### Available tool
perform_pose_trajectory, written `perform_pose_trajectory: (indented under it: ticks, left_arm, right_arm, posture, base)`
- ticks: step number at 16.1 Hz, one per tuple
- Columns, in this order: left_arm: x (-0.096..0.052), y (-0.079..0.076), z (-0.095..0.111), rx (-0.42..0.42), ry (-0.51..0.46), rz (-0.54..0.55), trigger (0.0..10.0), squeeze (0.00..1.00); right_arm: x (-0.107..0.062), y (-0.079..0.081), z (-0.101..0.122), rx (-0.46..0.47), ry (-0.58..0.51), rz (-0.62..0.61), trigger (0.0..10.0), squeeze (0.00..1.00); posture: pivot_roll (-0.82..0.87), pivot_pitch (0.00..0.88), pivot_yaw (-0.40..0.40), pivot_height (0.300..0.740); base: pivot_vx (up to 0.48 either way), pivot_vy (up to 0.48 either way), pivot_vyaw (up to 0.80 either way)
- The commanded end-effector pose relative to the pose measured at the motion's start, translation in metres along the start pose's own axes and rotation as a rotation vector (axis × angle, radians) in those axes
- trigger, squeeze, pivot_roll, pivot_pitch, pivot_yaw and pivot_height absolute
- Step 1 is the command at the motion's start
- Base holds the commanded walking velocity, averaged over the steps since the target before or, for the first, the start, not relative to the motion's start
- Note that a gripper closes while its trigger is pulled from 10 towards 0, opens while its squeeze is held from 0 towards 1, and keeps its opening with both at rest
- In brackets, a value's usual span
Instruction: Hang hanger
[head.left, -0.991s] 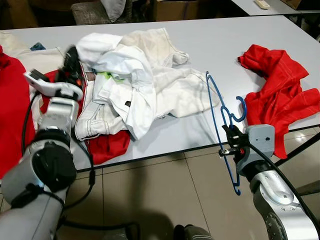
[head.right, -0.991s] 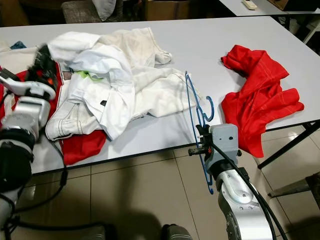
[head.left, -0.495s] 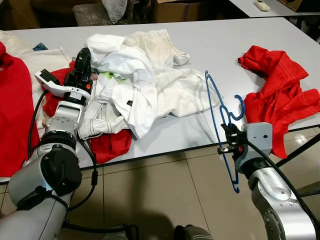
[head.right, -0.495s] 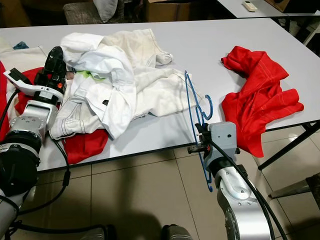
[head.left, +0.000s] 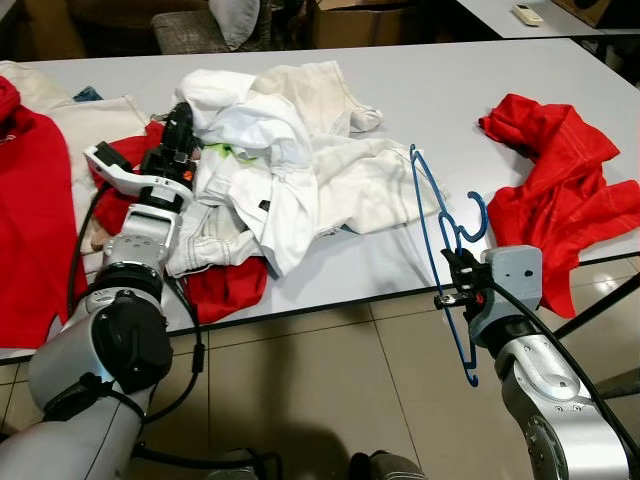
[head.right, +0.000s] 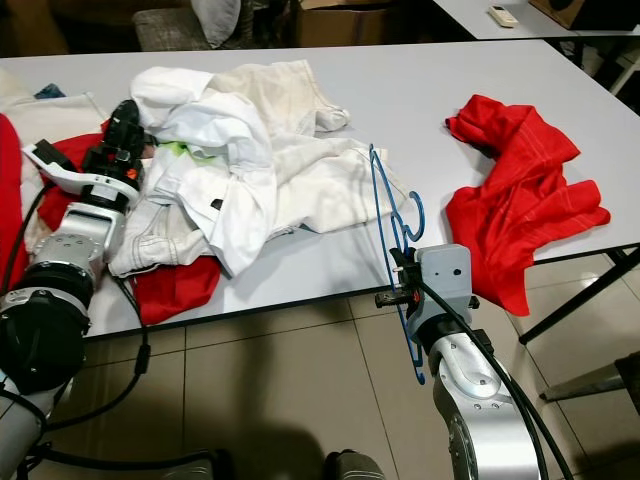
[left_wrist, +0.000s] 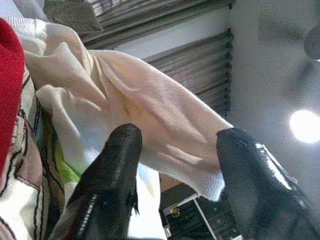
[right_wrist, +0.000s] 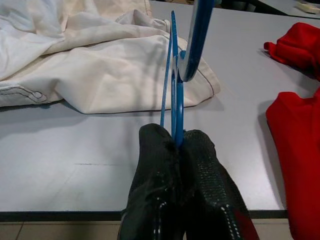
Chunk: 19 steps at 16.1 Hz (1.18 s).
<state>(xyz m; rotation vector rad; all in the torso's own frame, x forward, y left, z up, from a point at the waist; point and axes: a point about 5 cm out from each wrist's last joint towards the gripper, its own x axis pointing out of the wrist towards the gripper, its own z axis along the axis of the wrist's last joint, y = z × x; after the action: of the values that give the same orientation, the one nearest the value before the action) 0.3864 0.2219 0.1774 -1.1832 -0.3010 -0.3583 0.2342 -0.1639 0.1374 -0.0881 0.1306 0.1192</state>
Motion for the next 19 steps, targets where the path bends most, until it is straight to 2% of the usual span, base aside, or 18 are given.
perform_pose_trajectory:
  ticks: [1, 9, 12, 13, 14, 15, 16, 17, 19]
  left_arm:
    - [0.001, -0.002, -0.001, -0.007, 0.001, -0.014, 0.0, 0.00]
    - [0.004, -0.004, -0.007, -0.031, 0.006, -0.022, 0.0, 0.00]
    - [0.008, -0.011, -0.015, -0.005, 0.051, -0.081, 0.0, 0.00]
    - [0.011, -0.018, -0.022, 0.073, 0.137, -0.153, 0.0, 0.00]
    - [0.011, -0.025, -0.036, 0.218, 0.277, -0.243, 0.0, 0.00]
    - [0.011, -0.028, -0.043, 0.291, 0.349, -0.290, 0.0, 0.00]
    - [0.006, -0.034, -0.062, 0.424, 0.499, -0.408, 0.0, 0.00]
    - [0.001, -0.038, -0.073, 0.511, 0.571, -0.478, 0.0, 0.00]
    - [-0.004, -0.040, -0.073, 0.598, 0.593, -0.505, 0.0, 0.00]
  right_arm:
    - [-0.001, -0.001, -0.001, 0.003, -0.005, -0.004, 10.0, 0.00]
    - [0.001, 0.002, -0.001, 0.007, -0.005, 0.005, 10.0, 0.00]
    - [0.001, 0.002, -0.002, 0.009, -0.008, 0.001, 10.0, 0.00]
    - [0.002, 0.002, -0.002, 0.008, -0.010, 0.000, 10.0, 0.00]
    - [0.003, 0.002, -0.002, 0.007, -0.013, 0.000, 10.0, 0.00]
    - [0.003, 0.002, -0.002, 0.006, -0.015, 0.001, 10.0, 0.00]
    - [0.005, 0.002, -0.001, 0.004, -0.021, 0.001, 10.0, 0.00]
    - [0.007, 0.003, 0.000, 0.005, -0.028, 0.000, 10.0, 0.00]
    - [0.009, 0.002, 0.000, 0.005, -0.035, -0.003, 10.0, 0.00]
  posture:
    - [-0.20, 0.090, -0.017, 0.740]
    - [-0.19, 0.092, -0.018, 0.740]
    - [-0.18, 0.084, -0.011, 0.740]
    - [-0.18, 0.084, -0.011, 0.740]
    - [-0.18, 0.070, -0.008, 0.740]
    - [-0.18, 0.070, -0.008, 0.740]
    - [-0.17, 0.055, -0.003, 0.740]
    - [-0.17, 0.042, 0.002, 0.740]
    - [-0.17, 0.032, 0.003, 0.740]
  base:
    - [0.000, 0.000, 0.00]
    - [0.000, 0.000, 0.00]
    - [0.000, 0.000, 0.00]
    - [0.000, 0.000, 0.00]
    - [0.000, 0.000, 0.00]
    - [0.000, 0.000, 0.00]
    - [0.000, 0.000, 0.00]
    - [0.000, 0.000, 0.00]
    - [0.000, 0.000, 0.00]
